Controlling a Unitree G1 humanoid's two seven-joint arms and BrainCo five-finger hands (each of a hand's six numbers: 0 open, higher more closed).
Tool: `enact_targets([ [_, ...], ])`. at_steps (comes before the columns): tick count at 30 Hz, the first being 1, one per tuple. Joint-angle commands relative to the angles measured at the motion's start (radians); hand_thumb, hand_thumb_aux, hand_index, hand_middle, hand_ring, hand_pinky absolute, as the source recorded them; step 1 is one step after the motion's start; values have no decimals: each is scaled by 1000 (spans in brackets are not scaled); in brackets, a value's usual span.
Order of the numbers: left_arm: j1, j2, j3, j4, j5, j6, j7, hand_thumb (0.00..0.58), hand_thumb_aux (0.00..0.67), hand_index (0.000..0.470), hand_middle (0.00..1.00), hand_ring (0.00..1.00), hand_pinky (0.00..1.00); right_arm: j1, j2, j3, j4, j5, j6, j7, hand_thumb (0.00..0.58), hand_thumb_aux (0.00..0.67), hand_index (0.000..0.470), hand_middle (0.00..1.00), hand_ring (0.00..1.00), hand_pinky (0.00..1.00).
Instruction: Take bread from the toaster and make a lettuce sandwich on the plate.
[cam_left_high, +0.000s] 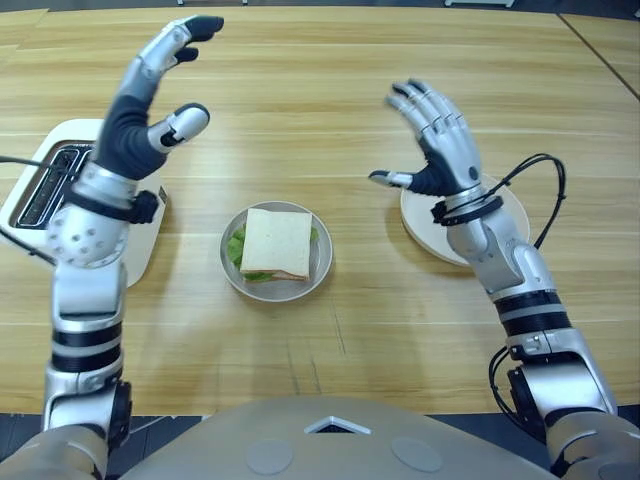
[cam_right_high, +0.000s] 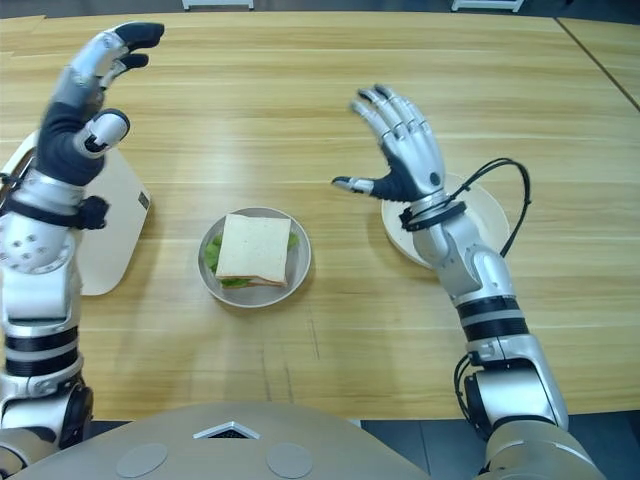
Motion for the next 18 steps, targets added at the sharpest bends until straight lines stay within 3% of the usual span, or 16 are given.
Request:
enact_targets([
  [1, 281, 171, 9, -46, -84, -18, -249, 580, 670, 470, 1000, 1000, 1000, 123, -67, 34, -66, 200, -42, 260, 580, 670, 470, 1000, 1000, 1000],
  [4, 499, 320, -23, 34, -99, -169, -465, 580, 670, 470, 1000, 1000, 1000, 227, -117, 79, -110, 369, -29, 489, 580, 670, 470, 1000, 1000, 1000],
  [7, 593, 366, -60, 116, -124, -228, -566, 580, 670, 470, 1000, 1000, 1000, 317, -182, 140, -163, 463, 14, 709, 580, 670, 470, 1000, 1000, 1000],
  [12, 567, 339, -149, 246, -141, -247, -620, 580, 670, 470, 1000, 1000, 1000, 377, -194, 200, -214, 546, 22, 914, 580, 670, 470, 1000, 1000, 1000],
  [18, 421, 212, -293, 455, -60, -241, -583, 580, 670, 470, 1000, 1000, 1000, 339, -84, 274, -155, 441, 25, 953, 580, 670, 470, 1000, 1000, 1000],
])
